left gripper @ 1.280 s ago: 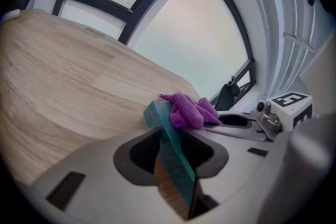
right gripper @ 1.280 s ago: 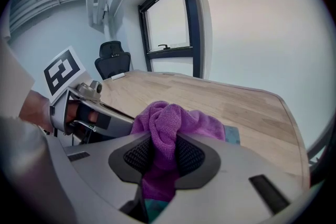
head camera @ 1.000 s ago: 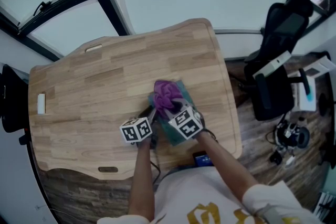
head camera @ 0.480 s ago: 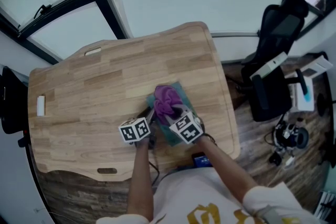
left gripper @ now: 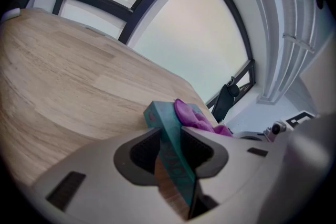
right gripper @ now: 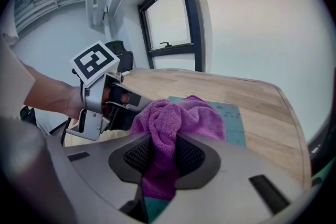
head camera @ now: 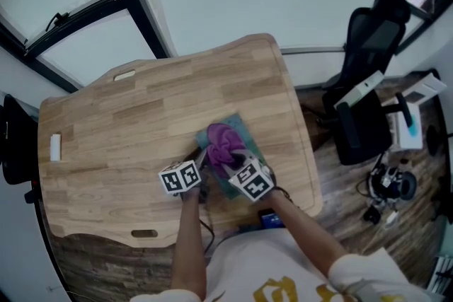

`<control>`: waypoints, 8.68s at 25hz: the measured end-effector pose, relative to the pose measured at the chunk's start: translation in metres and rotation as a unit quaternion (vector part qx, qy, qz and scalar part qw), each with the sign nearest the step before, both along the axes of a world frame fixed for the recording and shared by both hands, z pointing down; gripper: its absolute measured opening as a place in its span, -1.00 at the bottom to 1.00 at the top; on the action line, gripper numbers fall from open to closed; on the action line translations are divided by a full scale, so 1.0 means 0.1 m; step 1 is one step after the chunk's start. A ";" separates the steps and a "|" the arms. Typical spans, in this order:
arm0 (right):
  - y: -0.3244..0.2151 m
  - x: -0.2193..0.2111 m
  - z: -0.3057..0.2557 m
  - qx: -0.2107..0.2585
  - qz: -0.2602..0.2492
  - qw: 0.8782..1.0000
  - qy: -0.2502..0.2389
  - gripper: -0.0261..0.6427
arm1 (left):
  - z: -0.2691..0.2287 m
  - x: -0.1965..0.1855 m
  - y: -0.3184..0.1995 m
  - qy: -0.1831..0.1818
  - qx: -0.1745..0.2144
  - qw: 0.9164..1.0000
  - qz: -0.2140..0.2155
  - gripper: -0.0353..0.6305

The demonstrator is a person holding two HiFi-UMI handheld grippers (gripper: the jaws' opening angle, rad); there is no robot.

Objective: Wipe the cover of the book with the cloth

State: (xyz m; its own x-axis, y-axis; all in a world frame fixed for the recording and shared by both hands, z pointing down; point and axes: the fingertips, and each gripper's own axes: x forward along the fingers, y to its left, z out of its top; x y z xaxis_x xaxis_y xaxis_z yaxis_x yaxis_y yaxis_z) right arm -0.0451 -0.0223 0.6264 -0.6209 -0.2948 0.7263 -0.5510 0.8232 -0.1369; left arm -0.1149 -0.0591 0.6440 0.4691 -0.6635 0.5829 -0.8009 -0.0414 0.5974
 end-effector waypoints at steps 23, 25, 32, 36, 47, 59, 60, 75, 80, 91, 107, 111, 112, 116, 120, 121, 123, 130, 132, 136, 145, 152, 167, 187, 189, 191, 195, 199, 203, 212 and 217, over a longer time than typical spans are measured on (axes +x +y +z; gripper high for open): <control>0.38 0.08 0.00 -0.033 -0.033 0.999 -0.004 -0.63 | 0.01 -0.02 0.00 0.000 0.000 1.000 -0.001 -0.52; 0.40 0.09 0.00 -0.037 -0.035 0.999 -0.004 -0.63 | 0.01 -0.01 0.00 0.001 0.000 1.000 -0.001 -0.52; 0.46 0.11 0.00 -0.057 -0.048 0.997 -0.006 -0.63 | 0.01 0.00 -0.01 0.000 0.001 1.000 0.000 -0.52; 0.50 0.12 0.00 -0.065 -0.048 0.997 -0.006 -0.63 | 0.01 0.00 0.00 0.000 0.001 1.000 0.000 -0.52; 0.51 0.14 0.03 -0.087 -0.052 0.995 -0.010 -0.63 | 0.01 0.00 -0.01 0.001 0.001 1.000 0.000 -0.52; 0.54 0.16 0.03 -0.132 -0.053 0.990 -0.018 -0.63 | 0.01 0.00 0.00 0.001 0.001 1.000 0.000 -0.52; 0.54 0.16 0.02 -0.133 -0.056 0.989 -0.016 -0.63 | 0.01 0.00 0.00 0.001 0.001 1.000 0.000 -0.52; 0.54 0.27 0.03 -0.137 -0.072 0.988 -0.012 -0.63 | 0.01 -0.01 0.00 -0.001 0.001 1.000 -0.001 -0.52; 0.50 0.37 0.03 -0.141 -0.059 0.988 -0.016 -0.63 | 0.01 -0.01 0.00 0.000 0.002 1.000 0.000 -0.52; 0.30 0.67 0.05 -0.142 -0.020 0.989 -0.022 -0.63 | 0.01 0.00 -0.01 -0.002 0.002 1.000 0.000 -0.52; 0.19 0.81 0.06 -0.140 0.002 0.990 -0.029 -0.63 | 0.01 0.00 -0.01 -0.004 0.003 1.000 0.000 -0.52; 0.18 0.83 0.06 -0.138 0.001 0.990 -0.026 -0.63 | 0.01 -0.01 0.00 -0.004 0.003 1.000 0.000 -0.52; 0.18 0.83 0.06 -0.138 0.000 0.990 -0.026 -0.63 | 0.01 0.00 0.00 -0.003 0.003 1.000 0.000 -0.52; 0.17 0.83 0.05 -0.136 0.002 0.990 -0.026 -0.63 | 0.01 0.00 -0.01 0.000 0.002 1.000 0.002 -0.52; 0.15 0.84 0.05 -0.134 -0.001 0.991 -0.020 -0.63 | 0.02 -0.01 0.00 -0.001 0.002 1.000 0.001 -0.52; 0.14 0.85 0.06 -0.133 0.000 0.991 -0.019 -0.63 | 0.01 -0.01 0.00 -0.001 0.002 1.000 0.001 -0.52; 0.13 0.86 0.06 -0.133 0.002 0.991 -0.019 -0.63 | 0.02 -0.01 0.00 -0.001 0.002 1.000 0.002 -0.52; 0.11 0.85 0.05 -0.132 0.003 0.991 -0.015 -0.63 | 0.00 -0.01 0.00 -0.001 0.003 1.000 0.002 -0.52; 0.11 0.84 0.04 -0.134 0.001 0.991 -0.014 -0.63 | 0.00 -0.01 0.00 -0.001 0.002 1.000 0.002 -0.52; 0.07 0.84 0.05 -0.136 0.003 0.991 -0.014 -0.63 | 0.00 0.00 0.01 -0.001 0.002 1.000 0.002 -0.52; -0.04 0.75 0.05 -0.135 0.005 0.991 -0.017 -0.63 | 0.07 -0.01 0.04 -0.002 -0.003 1.000 -0.002 -0.52; -0.10 0.69 0.05 -0.139 0.007 0.990 -0.022 -0.63 | 0.05 0.00 0.04 0.001 -0.002 1.000 -0.002 -0.52; -0.37 0.52 0.03 -0.135 0.011 0.990 -0.028 -0.63 | 0.04 0.01 0.06 0.008 -0.006 1.000 0.000 -0.52; -0.71 0.30 0.00 -0.123 0.017 0.992 -0.028 -0.63 | 0.01 0.03 0.06 0.012 -0.007 1.000 0.001 -0.52; -0.75 0.28 0.00 -0.118 0.020 0.992 -0.028 -0.63 | 0.01 0.02 0.06 0.012 -0.008 1.000 0.001 -0.52; -0.77 0.26 0.00 -0.115 0.023 0.993 -0.027 -0.63 | 0.01 0.02 0.06 0.012 -0.008 1.000 0.002 -0.52; -0.82 0.21 0.00 -0.110 0.028 0.993 -0.027 -0.63 | 0.01 0.02 0.06 0.014 -0.009 1.000 0.002 -0.52; -0.82 0.17 0.00 -0.109 0.031 0.993 -0.030 -0.63 | 0.01 0.02 0.07 0.013 -0.010 1.000 0.002 -0.52; -0.79 0.07 0.00 -0.110 0.019 0.994 -0.022 -0.63 | 0.01 0.02 0.06 0.015 -0.010 1.000 0.001 -0.52; -0.65 -0.19 0.00 -0.107 -0.015 0.994 -0.008 -0.63 | 0.02 0.02 0.06 0.014 -0.011 1.000 0.001 -0.52; -0.64 -0.20 0.00 -0.105 -0.010 0.994 -0.003 -0.63 | 0.02 0.02 0.06 0.015 -0.012 1.000 0.001 -0.52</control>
State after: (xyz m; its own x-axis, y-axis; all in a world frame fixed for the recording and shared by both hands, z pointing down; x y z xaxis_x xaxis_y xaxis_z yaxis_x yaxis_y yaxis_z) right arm -0.0646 -0.0868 0.6264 -0.6301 -0.1246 0.7665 -0.5339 0.7862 -0.3111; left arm -0.1131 -0.0532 0.6463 0.4877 -0.6491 0.5837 -0.7826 -0.0288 0.6218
